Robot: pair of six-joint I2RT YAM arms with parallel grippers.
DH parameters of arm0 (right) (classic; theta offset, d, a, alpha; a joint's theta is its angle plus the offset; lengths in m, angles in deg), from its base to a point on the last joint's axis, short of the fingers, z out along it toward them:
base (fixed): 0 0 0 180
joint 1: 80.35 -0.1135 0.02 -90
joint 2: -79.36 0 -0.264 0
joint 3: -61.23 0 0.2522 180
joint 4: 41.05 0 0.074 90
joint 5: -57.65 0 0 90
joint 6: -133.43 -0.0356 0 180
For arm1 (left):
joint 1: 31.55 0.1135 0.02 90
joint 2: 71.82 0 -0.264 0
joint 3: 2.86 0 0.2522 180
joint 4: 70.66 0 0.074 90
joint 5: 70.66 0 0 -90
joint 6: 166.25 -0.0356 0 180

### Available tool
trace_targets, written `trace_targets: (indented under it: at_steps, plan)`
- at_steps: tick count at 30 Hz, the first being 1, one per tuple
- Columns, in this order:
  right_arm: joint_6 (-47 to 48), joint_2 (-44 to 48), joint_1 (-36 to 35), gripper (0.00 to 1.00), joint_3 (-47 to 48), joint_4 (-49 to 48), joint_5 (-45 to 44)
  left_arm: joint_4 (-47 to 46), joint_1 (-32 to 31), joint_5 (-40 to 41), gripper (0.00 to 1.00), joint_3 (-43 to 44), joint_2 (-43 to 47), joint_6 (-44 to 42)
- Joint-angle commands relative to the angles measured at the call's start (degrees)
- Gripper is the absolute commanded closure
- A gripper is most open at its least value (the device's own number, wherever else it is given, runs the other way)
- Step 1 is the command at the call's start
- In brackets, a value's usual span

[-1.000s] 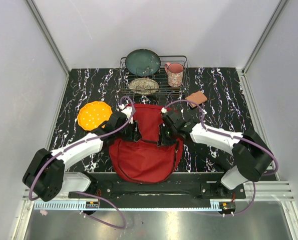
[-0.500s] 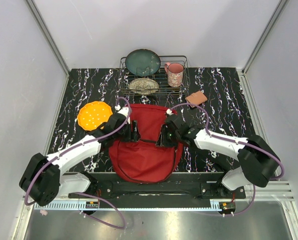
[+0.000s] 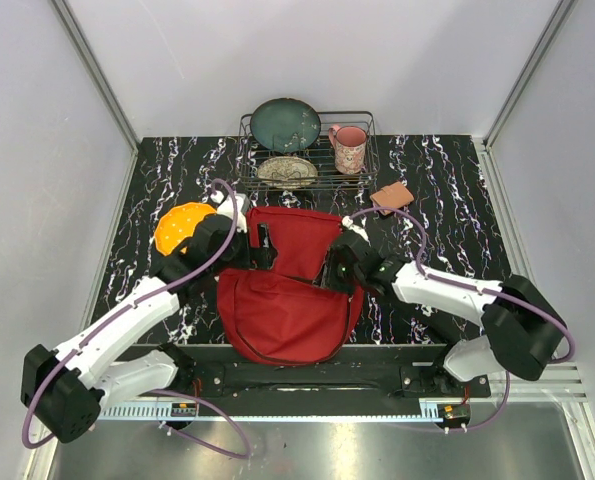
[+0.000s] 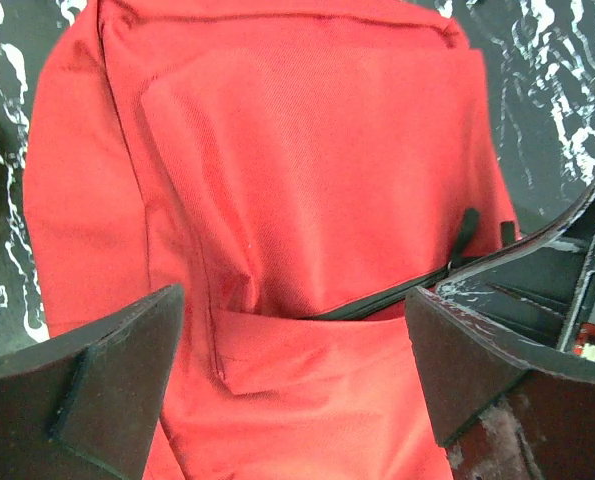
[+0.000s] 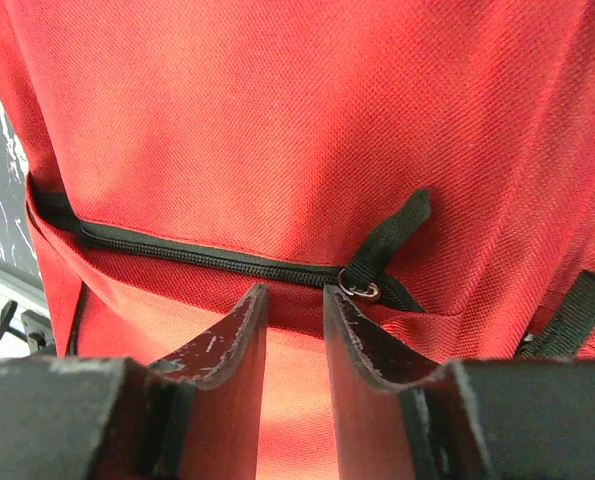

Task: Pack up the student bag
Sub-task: Unzip the student bag at the center of the board.

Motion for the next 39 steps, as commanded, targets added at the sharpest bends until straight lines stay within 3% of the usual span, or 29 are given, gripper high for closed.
trace_targets:
  at_steps: [1, 7, 11, 14, 20, 26, 32, 39]
  plan:
    - [-1.74, 2.82, 0.15, 0.63, -1.68, 2.05, -6.84, -1.52, -0.15, 0.02, 0.04, 4.41, 0.43, -2.47]
    - [-1.48, 6.78, 0.24, 0.57, 0.42, 4.93, -10.62, -3.72, -0.06, -3.59, 0.04, 5.47, -2.21, -2.3]
    - [-2.01, 10.2, 0.77, 0.44, 1.13, 7.32, -14.84, -3.46, -0.06, -6.14, 0.04, 6.53, -3.44, -2.91]
    - [-2.1, 11.53, 3.92, 0.41, 1.48, 8.46, -14.15, -4.42, -0.15, -7.45, 0.03, 6.44, -3.7, -2.74]
    - [-2.36, 13.2, 8.15, 0.41, 1.75, 12.24, -14.5, -6.8, -0.33, -12.9, 0.03, 8.19, -8.44, -2.12]
    - [-4.47, 15.13, 10.7, 0.41, 0.43, 13.47, -16.16, -6.89, -4.27, -14.84, 0.03, 14.25, -18.8, -2.12]
    - [-10.62, 18.47, 14.65, 0.4, -1.41, 21.2, -21.43, -4.87, -10.16, -14.06, 0.06, 20.76, -26.54, -1.94]
    - [-12.29, 24.09, 16.41, 0.39, -4.49, 21.38, -22.84, -2.06, -14.65, -12.12, 0.07, 25.24, -32.0, -5.1]
